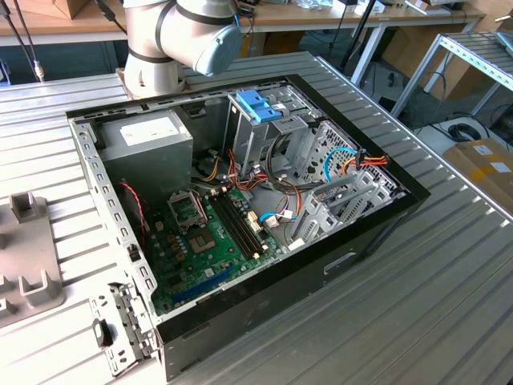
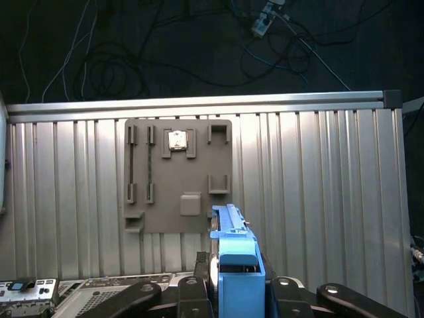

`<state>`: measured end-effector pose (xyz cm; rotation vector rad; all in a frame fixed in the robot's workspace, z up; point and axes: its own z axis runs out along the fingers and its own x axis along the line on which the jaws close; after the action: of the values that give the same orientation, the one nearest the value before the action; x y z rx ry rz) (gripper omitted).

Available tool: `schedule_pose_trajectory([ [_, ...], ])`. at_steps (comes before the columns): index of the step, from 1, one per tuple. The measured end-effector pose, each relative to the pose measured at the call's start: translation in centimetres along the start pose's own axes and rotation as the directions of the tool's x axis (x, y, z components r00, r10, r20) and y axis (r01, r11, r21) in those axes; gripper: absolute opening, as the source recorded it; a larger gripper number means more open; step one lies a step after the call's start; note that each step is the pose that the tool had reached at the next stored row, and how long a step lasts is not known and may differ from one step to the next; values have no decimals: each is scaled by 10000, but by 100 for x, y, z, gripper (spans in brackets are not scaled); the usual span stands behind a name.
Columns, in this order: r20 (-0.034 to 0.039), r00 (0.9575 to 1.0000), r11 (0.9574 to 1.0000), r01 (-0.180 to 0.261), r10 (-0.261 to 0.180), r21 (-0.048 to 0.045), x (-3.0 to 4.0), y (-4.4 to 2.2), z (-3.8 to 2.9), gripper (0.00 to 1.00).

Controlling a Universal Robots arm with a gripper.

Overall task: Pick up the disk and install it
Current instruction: 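Pick up the disk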

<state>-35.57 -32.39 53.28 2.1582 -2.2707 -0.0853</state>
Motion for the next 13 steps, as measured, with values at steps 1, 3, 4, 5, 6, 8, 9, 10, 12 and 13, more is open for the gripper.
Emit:
schedule_pose_trajectory([
  [1, 0, 10000, 10000, 0, 0, 0, 0, -3, 0, 37],
  [3, 0, 10000, 10000, 0, 0, 0, -1, -11, 0, 37],
  [4, 0, 10000, 10000, 0, 0, 0, -1, -13, -1, 37],
  [5, 0, 10000, 10000, 0, 0, 0, -1, -16, 0, 37],
  [6, 0, 10000, 10000, 0, 0, 0, -1, -18, -1, 37],
  [8, 1, 10000, 10000, 0, 0, 0, -1, -24, -1, 37],
  [9, 0, 10000, 10000, 0, 0, 0, -1, -27, -1, 37],
  [10, 0, 10000, 10000, 0, 0, 0, -1, -29, -1, 37],
  [12, 0, 10000, 10000, 0, 0, 0, -2, -34, -2, 37],
  [13, 0, 10000, 10000, 0, 0, 1, -2, -37, -1, 37],
])
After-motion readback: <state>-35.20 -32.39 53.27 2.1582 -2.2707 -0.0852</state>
